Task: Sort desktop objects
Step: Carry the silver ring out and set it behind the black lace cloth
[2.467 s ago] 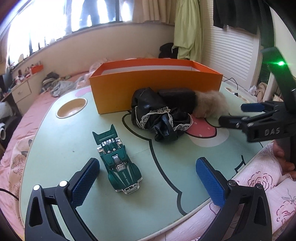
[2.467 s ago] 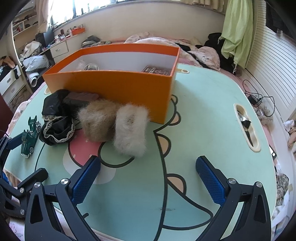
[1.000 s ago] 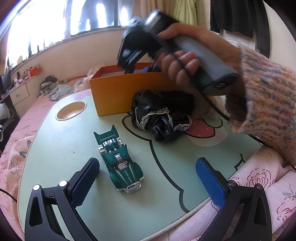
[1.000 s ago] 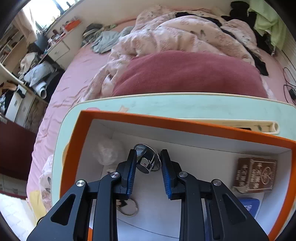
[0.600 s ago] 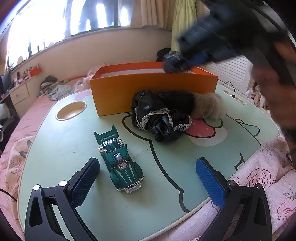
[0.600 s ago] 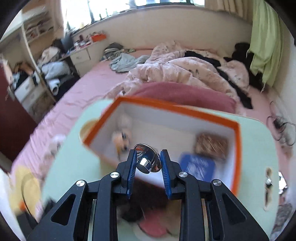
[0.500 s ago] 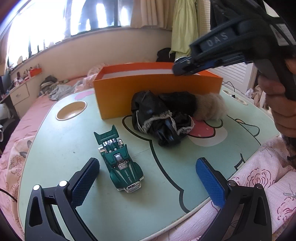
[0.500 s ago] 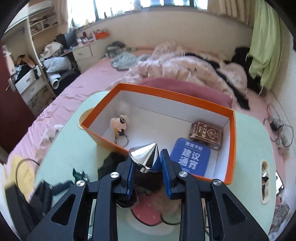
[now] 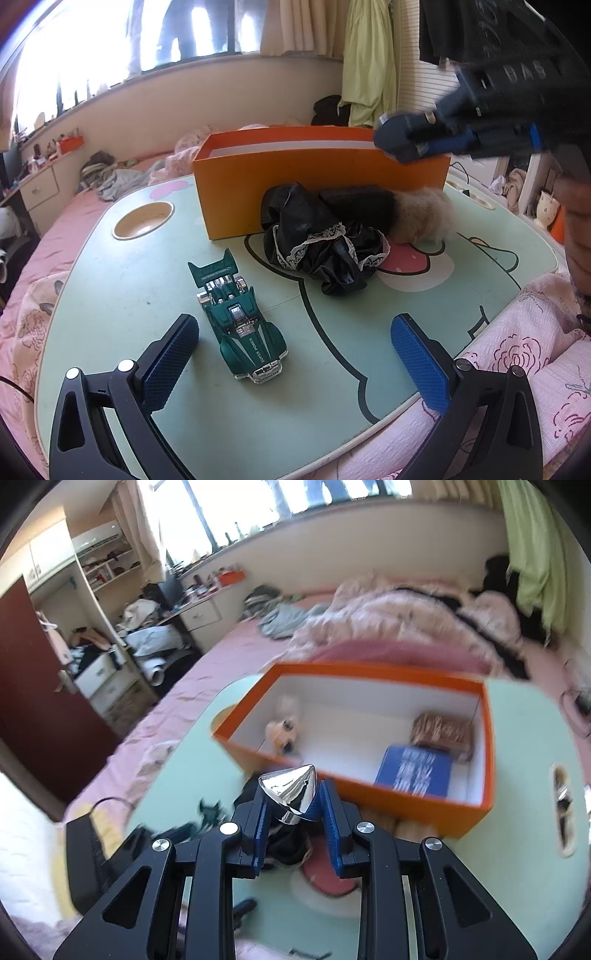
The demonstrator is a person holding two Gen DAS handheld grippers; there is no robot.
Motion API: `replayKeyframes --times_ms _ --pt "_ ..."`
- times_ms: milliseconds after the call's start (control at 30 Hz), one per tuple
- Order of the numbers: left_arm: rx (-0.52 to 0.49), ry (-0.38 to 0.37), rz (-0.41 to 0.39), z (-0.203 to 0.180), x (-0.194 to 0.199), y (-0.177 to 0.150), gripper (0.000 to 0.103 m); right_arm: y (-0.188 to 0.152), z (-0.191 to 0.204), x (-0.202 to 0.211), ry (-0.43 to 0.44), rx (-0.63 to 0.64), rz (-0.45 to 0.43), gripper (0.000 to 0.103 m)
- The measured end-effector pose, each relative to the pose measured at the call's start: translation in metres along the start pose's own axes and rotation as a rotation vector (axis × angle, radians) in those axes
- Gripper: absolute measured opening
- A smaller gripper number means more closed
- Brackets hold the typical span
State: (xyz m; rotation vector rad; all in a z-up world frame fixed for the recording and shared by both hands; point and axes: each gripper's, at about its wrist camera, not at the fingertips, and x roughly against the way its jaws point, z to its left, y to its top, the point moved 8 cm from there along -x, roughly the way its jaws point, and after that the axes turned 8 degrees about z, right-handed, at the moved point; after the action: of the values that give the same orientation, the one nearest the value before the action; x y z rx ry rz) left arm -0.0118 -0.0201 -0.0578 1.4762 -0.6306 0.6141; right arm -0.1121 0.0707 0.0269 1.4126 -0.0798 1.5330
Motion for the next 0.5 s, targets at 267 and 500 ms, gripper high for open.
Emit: replayKeyframes --times_ms 267,500 --pt "-0.001 0.001 -0.002 -0.001 0.003 -0.001 0.103 0.005 -0.02 -0.037 -0.049 0.001 0.067 0.028" --pt "0.0 0.001 -0.001 0.0 0.004 -0.001 0.103 0.006 -0.045 -0.054 -0.05 -0.099 0.119 0.03"
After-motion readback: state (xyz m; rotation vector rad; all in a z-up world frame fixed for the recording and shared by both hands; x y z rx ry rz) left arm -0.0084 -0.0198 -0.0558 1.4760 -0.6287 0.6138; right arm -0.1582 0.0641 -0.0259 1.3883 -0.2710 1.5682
